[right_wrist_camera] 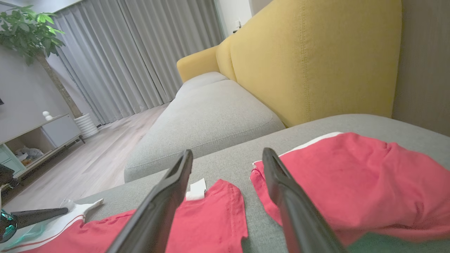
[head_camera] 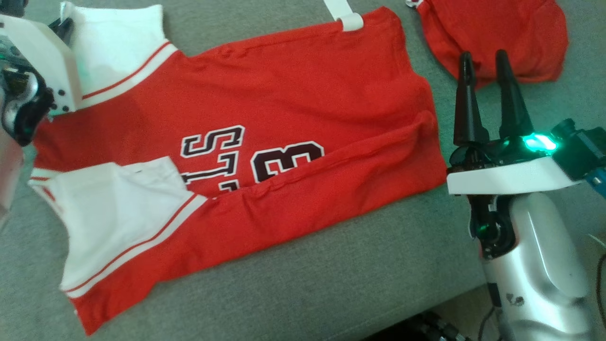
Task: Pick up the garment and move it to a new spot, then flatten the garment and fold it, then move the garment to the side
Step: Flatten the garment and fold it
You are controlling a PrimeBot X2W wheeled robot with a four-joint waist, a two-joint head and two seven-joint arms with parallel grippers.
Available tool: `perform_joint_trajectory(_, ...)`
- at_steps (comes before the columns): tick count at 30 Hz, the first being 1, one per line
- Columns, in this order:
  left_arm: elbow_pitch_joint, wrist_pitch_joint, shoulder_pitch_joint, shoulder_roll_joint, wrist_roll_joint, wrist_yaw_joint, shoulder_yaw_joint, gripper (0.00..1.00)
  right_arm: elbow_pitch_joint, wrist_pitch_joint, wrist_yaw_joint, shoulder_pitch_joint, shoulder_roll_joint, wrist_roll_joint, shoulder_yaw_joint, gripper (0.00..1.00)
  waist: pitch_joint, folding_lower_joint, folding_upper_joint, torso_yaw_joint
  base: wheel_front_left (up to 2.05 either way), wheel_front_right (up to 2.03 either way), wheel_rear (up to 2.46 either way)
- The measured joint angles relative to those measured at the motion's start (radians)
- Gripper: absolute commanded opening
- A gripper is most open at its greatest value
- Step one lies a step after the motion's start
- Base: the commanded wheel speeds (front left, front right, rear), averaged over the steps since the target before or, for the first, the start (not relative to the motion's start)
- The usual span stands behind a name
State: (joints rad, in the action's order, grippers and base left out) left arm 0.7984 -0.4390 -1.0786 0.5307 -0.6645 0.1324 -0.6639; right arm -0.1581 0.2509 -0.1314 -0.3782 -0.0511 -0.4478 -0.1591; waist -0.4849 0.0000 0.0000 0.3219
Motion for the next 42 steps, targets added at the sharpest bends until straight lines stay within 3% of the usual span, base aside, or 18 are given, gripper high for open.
perform_joint_trajectory(7,-0.096,0.262,0.012,-0.025,-0.014,0.0,-0.018,0.0,-0.001,-0.057,0.0,0.0,0.0,0.091,0.066,1.0,0.043,-0.0001,0.0,-0.06,0.0,0.0,0.0)
perform_joint_trajectory(11,-0.203,0.406,0.058,-0.038,0.015,0.0,-0.039,0.0,0.035,-0.171,0.0,-0.004,0.0,0.17,0.103,1.0,0.072,-0.0001,0.0,-0.136,0.0,0.0,0.0)
perform_joint_trajectory(14,-0.288,0.446,0.116,-0.032,0.032,-0.01,-0.053,0.0,0.03,-0.256,0.0,-0.024,-0.005,0.188,0.115,1.0,0.086,-0.0001,0.0,-0.182,0.0,0.0,0.0)
perform_joint_trajectory(20,-0.474,0.458,0.233,-0.016,0.035,-0.055,-0.078,0.0,-0.063,-0.396,0.0,-0.137,-0.065,0.231,0.137,1.0,0.107,-0.0001,0.0,-0.27,0.0,0.0,0.0)
perform_joint_trajectory(29,-0.676,0.432,0.308,-0.005,0.04,-0.106,-0.115,0.0,-0.416,-0.558,0.0,-0.276,-0.135,0.331,0.23,1.0,0.115,-0.0001,0.0001,-0.354,0.0,0.0,0.0)
perform_joint_trajectory(42,-0.705,0.43,0.308,-0.006,0.041,-0.115,-0.128,0.0,-0.647,-0.512,0.0,-0.394,-0.143,0.363,0.233,1.0,0.089,0.0,0.0,-0.357,0.0,0.0,0.0)
